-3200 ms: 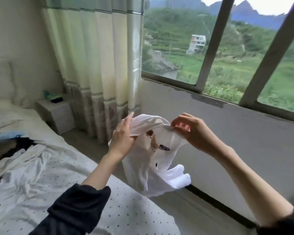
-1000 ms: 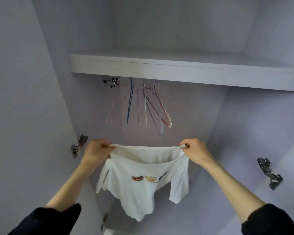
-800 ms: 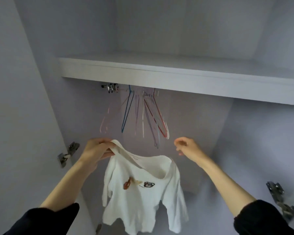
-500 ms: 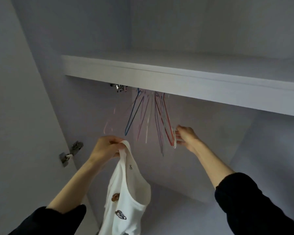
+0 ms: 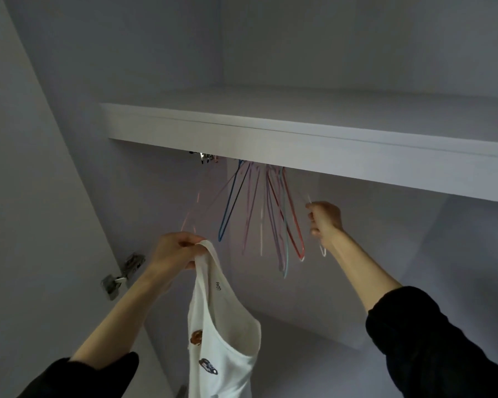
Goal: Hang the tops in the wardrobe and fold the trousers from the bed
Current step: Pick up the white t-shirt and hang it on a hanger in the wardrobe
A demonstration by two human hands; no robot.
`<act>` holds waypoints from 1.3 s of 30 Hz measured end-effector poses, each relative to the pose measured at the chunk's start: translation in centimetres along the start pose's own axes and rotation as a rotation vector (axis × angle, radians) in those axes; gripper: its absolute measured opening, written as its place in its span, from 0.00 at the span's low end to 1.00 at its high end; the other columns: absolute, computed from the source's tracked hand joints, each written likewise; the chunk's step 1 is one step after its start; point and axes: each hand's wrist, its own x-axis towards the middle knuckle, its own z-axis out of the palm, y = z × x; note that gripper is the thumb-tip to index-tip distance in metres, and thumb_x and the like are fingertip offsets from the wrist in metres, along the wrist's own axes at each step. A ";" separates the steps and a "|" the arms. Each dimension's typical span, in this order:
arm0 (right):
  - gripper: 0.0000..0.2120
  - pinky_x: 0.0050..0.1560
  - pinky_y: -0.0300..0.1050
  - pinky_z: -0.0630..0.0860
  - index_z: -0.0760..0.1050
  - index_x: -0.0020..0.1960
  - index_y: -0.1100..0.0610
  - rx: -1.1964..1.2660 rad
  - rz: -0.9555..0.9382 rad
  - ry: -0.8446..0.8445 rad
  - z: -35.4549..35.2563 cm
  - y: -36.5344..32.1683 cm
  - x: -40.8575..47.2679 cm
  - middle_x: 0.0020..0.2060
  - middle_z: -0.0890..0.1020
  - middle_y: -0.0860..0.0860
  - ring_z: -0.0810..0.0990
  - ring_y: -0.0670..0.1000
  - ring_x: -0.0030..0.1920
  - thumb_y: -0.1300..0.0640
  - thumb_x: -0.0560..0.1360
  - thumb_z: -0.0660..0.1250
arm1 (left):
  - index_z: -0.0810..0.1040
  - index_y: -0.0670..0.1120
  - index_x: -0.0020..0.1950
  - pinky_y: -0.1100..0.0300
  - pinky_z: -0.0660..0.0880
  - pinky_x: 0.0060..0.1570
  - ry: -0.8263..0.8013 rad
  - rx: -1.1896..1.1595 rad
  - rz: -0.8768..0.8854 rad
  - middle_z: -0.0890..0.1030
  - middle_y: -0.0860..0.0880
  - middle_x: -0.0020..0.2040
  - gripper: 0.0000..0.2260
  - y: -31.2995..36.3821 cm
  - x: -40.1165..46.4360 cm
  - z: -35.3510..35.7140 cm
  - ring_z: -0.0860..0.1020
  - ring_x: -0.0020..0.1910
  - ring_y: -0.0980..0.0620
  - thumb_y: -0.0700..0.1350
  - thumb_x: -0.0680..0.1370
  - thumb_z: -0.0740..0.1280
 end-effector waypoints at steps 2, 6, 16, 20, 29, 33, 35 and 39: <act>0.05 0.27 0.38 0.67 0.76 0.45 0.55 -0.056 -0.097 0.090 -0.5 0.3 -0.1 0.37 0.77 0.53 0.71 0.51 0.30 0.60 0.75 0.61 | 0.80 0.41 0.44 0.68 0.77 0.30 0.011 -0.016 0.018 0.81 0.42 0.41 0.07 0.1 0.3 0.0 0.80 0.38 0.49 0.31 0.74 0.66; 0.11 0.48 0.52 0.76 0.74 0.38 0.57 -0.176 -0.136 0.205 -2.5 2.3 -0.7 0.40 0.77 0.56 0.75 0.56 0.41 0.52 0.77 0.63 | 0.80 0.41 0.41 0.66 0.78 0.31 0.005 -0.051 0.037 0.81 0.43 0.38 0.08 0.3 0.4 0.9 0.80 0.36 0.49 0.30 0.73 0.66; 0.20 0.34 0.45 0.71 0.69 0.30 0.61 0.032 -0.124 0.246 -8.8 10.8 -7.4 0.23 0.72 0.54 0.71 0.50 0.25 0.51 0.75 0.68 | 0.79 0.43 0.39 0.61 0.79 0.34 -0.146 -0.018 0.004 0.81 0.45 0.36 0.08 -2.4 -0.7 4.2 0.80 0.35 0.49 0.30 0.72 0.66; 0.09 0.27 0.38 0.69 0.75 0.43 0.55 0.289 0.016 0.120 -8.9 10.4 -7.1 0.22 0.70 0.49 0.68 0.44 0.22 0.51 0.78 0.63 | 0.79 0.43 0.40 0.59 0.78 0.35 -0.183 0.013 -0.004 0.80 0.45 0.36 0.07 -3.4 -0.8 5.4 0.80 0.36 0.48 0.32 0.73 0.67; 0.18 0.31 0.40 0.63 0.80 0.52 0.68 -0.259 0.173 0.201 -12.0 15.8 -7.7 0.29 0.72 0.54 0.67 0.49 0.29 0.56 0.81 0.56 | 0.74 0.48 0.35 0.60 0.69 0.39 -0.129 0.409 -0.005 0.75 0.51 0.33 0.08 -7.6 0.1 6.8 0.73 0.37 0.50 0.38 0.73 0.66; 0.14 0.26 0.37 0.65 0.78 0.42 0.63 -0.318 0.196 0.064 -13.3 16.4 -9.4 0.25 0.67 0.52 0.65 0.48 0.25 0.57 0.80 0.60 | 0.74 0.43 0.37 0.58 0.71 0.39 -0.150 0.453 -0.109 0.74 0.47 0.34 0.05 -9.2 0.2 7.2 0.73 0.36 0.48 0.39 0.73 0.65; 0.09 0.28 0.37 0.66 0.76 0.40 0.60 -0.324 0.204 -0.076 -13.7 16.3 -10.4 0.26 0.66 0.51 0.65 0.47 0.27 0.60 0.78 0.63 | 0.74 0.42 0.37 0.57 0.72 0.38 -0.175 0.425 -0.139 0.73 0.45 0.35 0.04 -9.9 0.1 7.2 0.73 0.35 0.49 0.38 0.73 0.65; 0.07 0.27 0.34 0.67 0.79 0.45 0.59 -0.277 0.155 -0.244 -14.2 15.5 -11.8 0.25 0.68 0.53 0.65 0.48 0.28 0.66 0.77 0.64 | 0.74 0.43 0.36 0.50 0.78 0.46 -0.159 0.380 -0.197 0.76 0.44 0.37 0.05 -10.9 0.2 7.0 0.77 0.40 0.46 0.38 0.72 0.65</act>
